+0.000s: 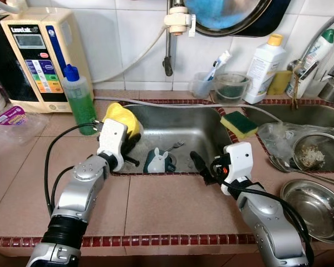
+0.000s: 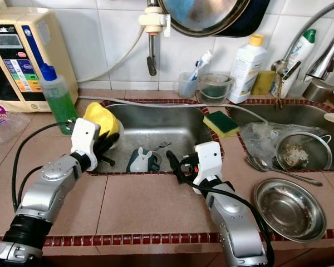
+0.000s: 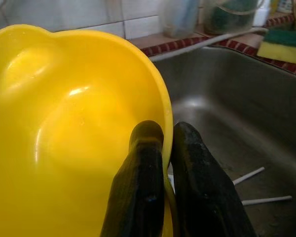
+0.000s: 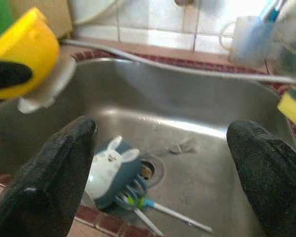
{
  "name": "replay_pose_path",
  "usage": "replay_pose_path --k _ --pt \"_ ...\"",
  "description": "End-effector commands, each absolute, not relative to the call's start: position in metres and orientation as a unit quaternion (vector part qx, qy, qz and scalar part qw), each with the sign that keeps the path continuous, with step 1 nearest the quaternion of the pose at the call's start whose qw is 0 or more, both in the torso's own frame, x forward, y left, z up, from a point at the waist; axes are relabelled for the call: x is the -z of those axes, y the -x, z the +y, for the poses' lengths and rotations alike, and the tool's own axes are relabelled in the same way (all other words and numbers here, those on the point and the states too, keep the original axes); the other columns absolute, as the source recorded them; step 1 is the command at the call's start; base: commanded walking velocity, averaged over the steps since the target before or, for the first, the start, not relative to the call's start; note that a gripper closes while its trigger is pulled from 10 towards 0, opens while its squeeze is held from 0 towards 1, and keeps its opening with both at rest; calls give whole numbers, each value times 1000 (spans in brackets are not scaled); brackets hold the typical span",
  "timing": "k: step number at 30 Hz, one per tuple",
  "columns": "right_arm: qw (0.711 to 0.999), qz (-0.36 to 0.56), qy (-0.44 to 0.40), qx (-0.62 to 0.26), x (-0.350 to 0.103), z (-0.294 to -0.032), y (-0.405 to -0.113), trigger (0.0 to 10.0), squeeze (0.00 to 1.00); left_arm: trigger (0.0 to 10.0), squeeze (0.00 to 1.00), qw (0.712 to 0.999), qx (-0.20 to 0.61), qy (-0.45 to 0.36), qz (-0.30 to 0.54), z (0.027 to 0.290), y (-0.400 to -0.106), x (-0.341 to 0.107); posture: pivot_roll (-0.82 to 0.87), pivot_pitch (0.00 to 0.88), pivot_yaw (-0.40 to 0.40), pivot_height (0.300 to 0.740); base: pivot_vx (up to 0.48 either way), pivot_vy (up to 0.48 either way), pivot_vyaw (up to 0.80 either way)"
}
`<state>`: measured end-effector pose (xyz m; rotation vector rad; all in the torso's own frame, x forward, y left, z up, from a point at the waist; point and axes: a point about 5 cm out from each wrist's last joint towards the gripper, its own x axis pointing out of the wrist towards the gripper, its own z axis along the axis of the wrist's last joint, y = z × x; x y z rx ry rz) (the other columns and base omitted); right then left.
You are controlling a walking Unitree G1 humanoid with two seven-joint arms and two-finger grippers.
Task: Kitchen organization
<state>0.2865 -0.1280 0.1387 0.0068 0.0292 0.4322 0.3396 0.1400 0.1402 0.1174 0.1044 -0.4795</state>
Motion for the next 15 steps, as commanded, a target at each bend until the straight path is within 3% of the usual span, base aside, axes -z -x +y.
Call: replay_pose_path --k 1,15 --pt "974 17 -8 -224 -142 -127 -283 10000 0 10000 0 966 247 -70 40 138 -339 -146 -141 75 19 740 0 0 0" --pt "957 17 -45 -286 -156 -124 -261 10000 0 10000 0 955 273 -99 51 131 -335 -133 -145 81 25 740 0 0 0"
